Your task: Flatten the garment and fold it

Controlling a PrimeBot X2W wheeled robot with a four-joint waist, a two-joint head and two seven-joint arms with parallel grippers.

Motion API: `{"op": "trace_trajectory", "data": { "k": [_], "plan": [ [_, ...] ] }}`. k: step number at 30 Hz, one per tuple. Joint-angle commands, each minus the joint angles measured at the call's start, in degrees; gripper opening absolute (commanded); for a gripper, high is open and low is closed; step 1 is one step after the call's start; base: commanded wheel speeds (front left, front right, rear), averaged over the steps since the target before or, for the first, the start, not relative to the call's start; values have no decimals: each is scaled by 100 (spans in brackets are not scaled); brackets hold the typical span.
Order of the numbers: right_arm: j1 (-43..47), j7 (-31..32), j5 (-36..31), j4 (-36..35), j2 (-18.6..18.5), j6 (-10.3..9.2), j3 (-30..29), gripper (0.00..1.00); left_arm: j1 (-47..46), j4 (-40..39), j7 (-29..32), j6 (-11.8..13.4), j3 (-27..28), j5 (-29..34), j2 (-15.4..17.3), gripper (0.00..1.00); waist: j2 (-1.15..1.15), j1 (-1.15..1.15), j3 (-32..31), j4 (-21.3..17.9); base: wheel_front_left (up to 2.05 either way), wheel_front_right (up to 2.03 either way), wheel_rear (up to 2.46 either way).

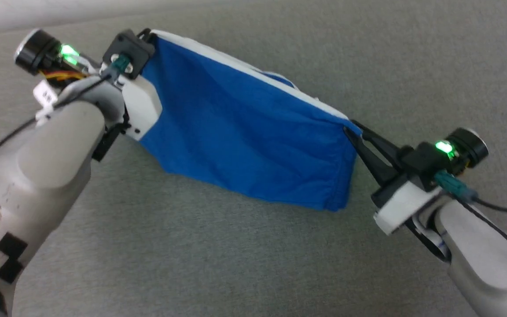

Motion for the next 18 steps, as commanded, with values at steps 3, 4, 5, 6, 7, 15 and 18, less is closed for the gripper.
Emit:
{"op": "trace_trajectory", "data": {
  "k": [3,4,5,6,7,15,18],
  "plan": [
    [-428,52,81,403,157,-12,211,0,-343,618,64,-275,-166,155,-180,0,-1,-3,881,-701,0,0,0],
    [-541,78,97,524,181,-12,310,0,-431,803,40,-342,-193,175,-241,0,-1,-3,932,-739,0,0,0],
    [-647,76,119,636,205,-12,391,0,-499,998,22,-418,-222,184,-307,0,-1,-3,967,-767,0,0,0],
    [-733,76,150,746,228,-12,469,0,-550,1195,33,-512,-273,200,-368,0,-1,-3,989,-785,0,0,0],
    [-808,76,185,842,250,-12,562,0,-596,1377,38,-592,-315,212,-421,0,-1,-3,1004,-805,0,0,0],
    [-1112,4,468,1091,355,-12,897,5,-691,2565,305,-1102,-627,154,-735,10,-1,-3,872,-865,0,0,0],
    [-1106,-17,479,994,315,-12,826,100,-742,2769,341,-1177,-637,24,-831,100,-1,-3,690,-810,0,0,0]
  ]
}}
